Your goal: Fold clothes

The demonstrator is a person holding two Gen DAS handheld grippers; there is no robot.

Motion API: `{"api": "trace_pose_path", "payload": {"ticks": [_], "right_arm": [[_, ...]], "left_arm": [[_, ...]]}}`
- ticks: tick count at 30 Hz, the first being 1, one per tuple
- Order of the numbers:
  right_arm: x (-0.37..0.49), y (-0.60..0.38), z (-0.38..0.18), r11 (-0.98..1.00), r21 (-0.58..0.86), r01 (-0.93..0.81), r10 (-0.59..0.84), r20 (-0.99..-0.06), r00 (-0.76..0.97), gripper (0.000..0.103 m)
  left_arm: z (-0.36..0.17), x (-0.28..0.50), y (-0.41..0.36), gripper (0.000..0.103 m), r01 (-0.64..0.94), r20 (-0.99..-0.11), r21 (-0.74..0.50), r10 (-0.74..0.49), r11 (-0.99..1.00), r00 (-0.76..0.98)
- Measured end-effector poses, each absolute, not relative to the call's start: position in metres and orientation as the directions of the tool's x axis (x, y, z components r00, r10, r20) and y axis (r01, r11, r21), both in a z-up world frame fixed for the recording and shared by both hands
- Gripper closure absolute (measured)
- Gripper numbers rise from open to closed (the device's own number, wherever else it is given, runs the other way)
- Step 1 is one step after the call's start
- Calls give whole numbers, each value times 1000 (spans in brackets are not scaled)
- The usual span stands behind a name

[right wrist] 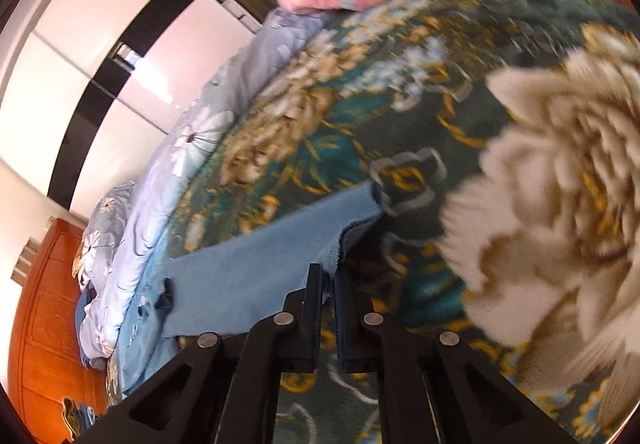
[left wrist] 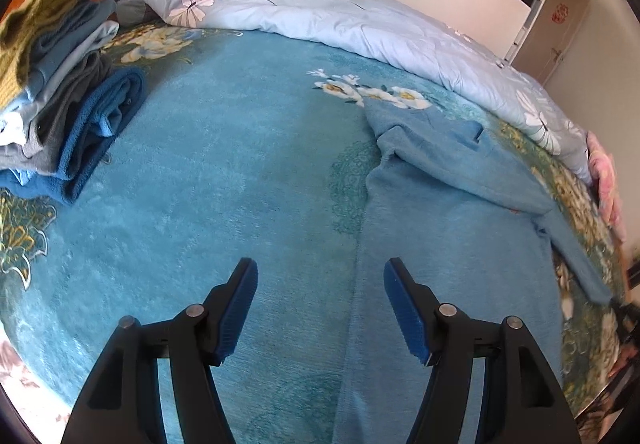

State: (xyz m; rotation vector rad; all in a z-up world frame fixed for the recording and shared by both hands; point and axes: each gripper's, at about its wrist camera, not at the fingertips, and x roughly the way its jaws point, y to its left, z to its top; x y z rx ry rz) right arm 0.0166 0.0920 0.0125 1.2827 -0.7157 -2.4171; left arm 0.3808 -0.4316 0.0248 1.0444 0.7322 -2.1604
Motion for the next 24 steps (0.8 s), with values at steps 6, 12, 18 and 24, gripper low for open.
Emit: {"api": "trace_pose_path", "payload": {"ticks": [6,12,18,24], "right_arm": [[1,43,62,-842,511,174,-512,-653,-558,97],[-2,-56,104,-821,441,362,-571,-635,-521,97],[10,-169,121,-737,437,515,-663,-616,-426,97],[49,-276,118,-636,413,652,-719,-623,-308,97]], "left_arm": [[19,386,-441,36,732,-825,-233,-269,-640,-498],[15,396,-456,36,760,-822,-298,-250,-577,-512],[13,398,-461,36,752,-817,-317,-235,-578,-526],[5,408,-470,36,763,-822,-337,-223,-551,-524]]}}
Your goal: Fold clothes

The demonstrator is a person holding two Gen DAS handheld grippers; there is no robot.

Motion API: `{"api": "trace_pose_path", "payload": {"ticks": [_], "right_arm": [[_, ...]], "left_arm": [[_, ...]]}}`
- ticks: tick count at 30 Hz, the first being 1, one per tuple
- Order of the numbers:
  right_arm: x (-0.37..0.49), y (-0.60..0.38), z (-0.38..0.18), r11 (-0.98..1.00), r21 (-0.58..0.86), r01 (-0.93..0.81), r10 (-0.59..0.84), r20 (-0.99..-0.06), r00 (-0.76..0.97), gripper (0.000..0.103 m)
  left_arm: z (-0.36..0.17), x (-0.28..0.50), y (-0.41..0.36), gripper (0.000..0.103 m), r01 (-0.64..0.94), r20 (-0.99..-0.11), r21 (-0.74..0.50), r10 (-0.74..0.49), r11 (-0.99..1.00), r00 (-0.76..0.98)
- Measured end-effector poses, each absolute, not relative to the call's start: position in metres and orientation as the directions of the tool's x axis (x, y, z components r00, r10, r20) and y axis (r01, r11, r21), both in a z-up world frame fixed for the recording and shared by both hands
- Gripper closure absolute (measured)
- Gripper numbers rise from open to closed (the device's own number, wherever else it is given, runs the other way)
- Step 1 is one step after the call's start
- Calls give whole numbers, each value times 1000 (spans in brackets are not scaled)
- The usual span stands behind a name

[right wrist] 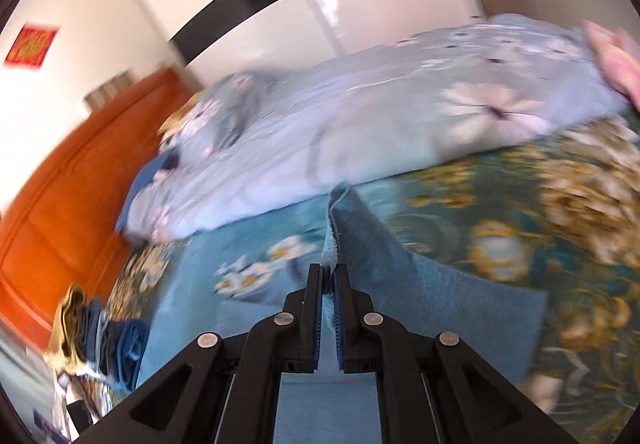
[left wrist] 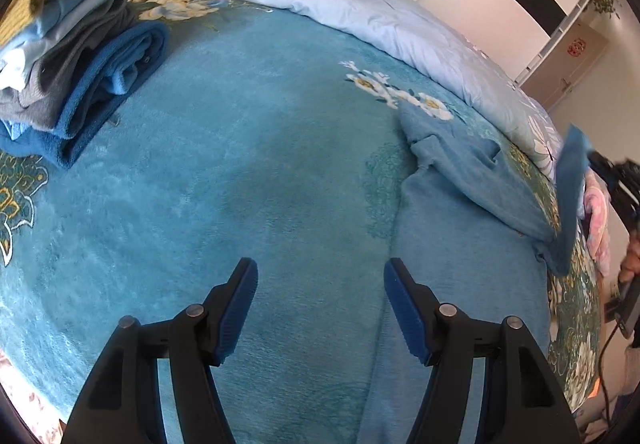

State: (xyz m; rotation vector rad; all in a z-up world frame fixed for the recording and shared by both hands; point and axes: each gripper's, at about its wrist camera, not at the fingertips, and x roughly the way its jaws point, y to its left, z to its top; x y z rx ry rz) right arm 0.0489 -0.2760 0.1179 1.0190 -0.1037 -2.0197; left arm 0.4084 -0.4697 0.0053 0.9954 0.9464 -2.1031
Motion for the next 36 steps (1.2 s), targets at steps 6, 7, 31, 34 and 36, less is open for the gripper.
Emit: {"api": "trace_pose_path", "payload": {"ticks": [6,7,31,34,36], "right_arm": [[102,-356,74,-557,417,718,-717,-678,-163,97],[113,-367,64,-547,414,728,-709,-691,-139,97],[115,-254,42,-657,362,662,-634,-740,-225,81],[114,-216,32,-693,349,631,-605,-758,-245,68],[113,-197,26,-708,348,614,-594,-764,-251,67]], "left_arm": [[-2,420,-478,36,781,-828,-343,-224,-522,-513],[-3,422,-479,36,783,-830,-345,-222,-518,-512],[44,296,-468,36,513,-702,-515,-5,-687,-712],[35,264,-479,36,485,-679,-597,80,-639,-729],[27,254,-483,36,493,-681,-615,100,-616,-725]]}}
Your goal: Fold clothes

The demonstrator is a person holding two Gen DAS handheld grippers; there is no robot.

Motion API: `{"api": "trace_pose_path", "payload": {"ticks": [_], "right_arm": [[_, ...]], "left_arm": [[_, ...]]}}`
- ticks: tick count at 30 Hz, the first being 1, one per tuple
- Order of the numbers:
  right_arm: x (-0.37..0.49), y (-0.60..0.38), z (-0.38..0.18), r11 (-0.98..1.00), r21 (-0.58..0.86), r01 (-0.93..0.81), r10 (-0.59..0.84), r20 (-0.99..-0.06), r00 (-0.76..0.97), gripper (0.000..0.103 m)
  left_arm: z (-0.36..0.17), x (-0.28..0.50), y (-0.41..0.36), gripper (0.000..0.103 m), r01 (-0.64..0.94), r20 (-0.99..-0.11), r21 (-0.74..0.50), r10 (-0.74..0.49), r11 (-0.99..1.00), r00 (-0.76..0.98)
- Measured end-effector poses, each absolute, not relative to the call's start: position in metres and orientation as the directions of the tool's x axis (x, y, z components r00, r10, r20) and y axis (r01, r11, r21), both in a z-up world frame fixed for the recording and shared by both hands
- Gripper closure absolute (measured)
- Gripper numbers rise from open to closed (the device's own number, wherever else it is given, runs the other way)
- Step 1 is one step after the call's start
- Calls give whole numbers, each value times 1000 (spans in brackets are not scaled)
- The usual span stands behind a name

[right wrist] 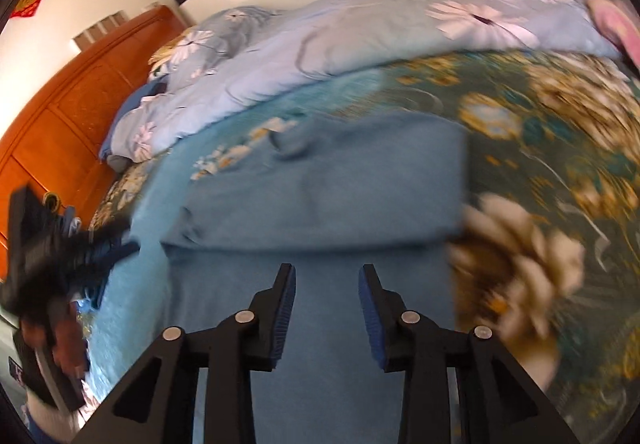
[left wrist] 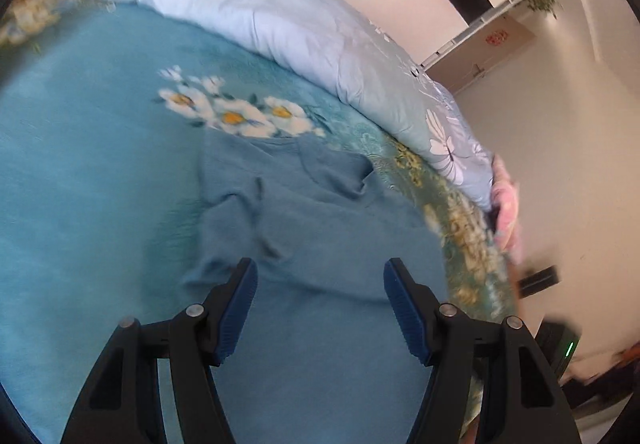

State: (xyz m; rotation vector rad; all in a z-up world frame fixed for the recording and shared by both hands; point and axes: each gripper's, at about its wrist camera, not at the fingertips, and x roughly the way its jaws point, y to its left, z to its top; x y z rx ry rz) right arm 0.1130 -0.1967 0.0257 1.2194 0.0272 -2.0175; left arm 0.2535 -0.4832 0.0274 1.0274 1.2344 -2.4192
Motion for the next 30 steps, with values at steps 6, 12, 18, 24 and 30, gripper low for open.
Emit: {"api": "trace_pose_path", "payload": {"ticks": [6,12,18,24,30], "right_arm": [[106,-163,11,-731,369,574,-588,-768,-255,65],[101,-160,3,-718,411,562,-615,-753,-234,64],[103,-159,-1,-705,427,567,-630,-744,-223,62],[102,-151,-6,-717,427,551,-621,-751,-226,62],[99,-141,-3,-728,421,541,-614,-751,-243,62]], "left_arm": [[2,238,-490,37,542,-704,-649,152,-534,-694],[-14,240,-493,54,570,-692,-682,152,-458,-705],[-21,241,-497,94,608,-705,-669,107,-429,-701],[-1,234,-492,101,598,-722,-597,33,-535,-691],[60,243,-490,100,508,-639,-518,-84,-688,-765]]}}
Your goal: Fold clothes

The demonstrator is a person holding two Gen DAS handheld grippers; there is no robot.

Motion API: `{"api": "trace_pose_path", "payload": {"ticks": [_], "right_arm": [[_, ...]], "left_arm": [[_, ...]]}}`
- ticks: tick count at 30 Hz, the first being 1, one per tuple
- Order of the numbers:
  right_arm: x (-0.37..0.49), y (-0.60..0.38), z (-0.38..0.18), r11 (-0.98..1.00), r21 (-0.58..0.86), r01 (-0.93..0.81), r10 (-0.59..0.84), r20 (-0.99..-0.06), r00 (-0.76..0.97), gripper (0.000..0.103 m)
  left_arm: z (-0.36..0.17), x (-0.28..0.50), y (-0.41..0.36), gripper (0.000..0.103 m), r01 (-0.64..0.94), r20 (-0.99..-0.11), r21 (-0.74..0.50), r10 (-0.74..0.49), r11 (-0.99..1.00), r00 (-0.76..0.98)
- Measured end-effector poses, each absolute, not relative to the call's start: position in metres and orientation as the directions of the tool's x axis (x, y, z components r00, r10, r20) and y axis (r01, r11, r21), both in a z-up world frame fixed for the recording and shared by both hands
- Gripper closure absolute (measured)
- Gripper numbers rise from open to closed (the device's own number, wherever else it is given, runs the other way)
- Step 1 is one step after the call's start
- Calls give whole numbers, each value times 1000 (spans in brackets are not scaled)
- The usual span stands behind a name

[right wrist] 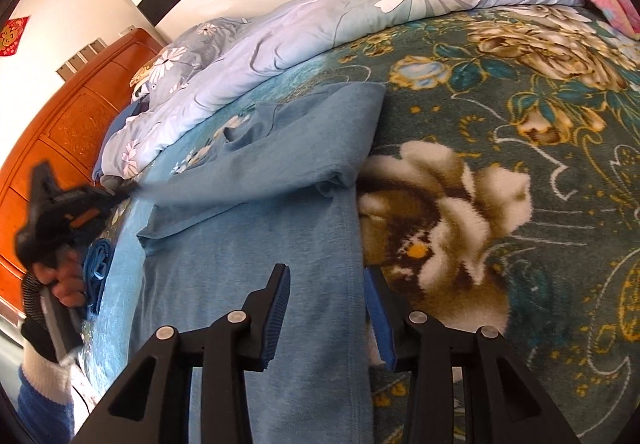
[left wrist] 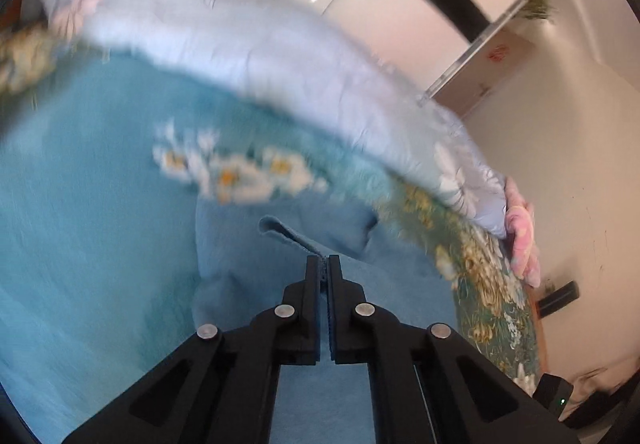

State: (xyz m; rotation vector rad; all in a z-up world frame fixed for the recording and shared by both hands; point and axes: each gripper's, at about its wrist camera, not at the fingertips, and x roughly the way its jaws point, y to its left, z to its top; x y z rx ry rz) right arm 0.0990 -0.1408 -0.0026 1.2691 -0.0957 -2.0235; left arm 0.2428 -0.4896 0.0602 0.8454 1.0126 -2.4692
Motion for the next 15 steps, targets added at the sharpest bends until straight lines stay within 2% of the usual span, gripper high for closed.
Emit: {"api": "trace_pose_path", "payload": {"ticks": [2,6,11,15], "right_arm": [[99,-140,-3,-730,421,538,-613,-751,-246,61],[97,-140,-9,-735,431,524,-612,-755,-237,61],[92,-147,-8,-733,418,537,-607,-758,-239,61],[77,-159,4,-723,412,554,-619,-743,-255,61]], "left_arm": [[53,246,-496,100,529,-659,-497,-97,-688,-746],[-2,252,-512,100,628,-763,-462,-80,-626,-641],[-25,262,-512,100,634,-767,-497,-41,-593,-640],[-2,269,-507,99,632,-750,-471,-98,-616,-654]]}}
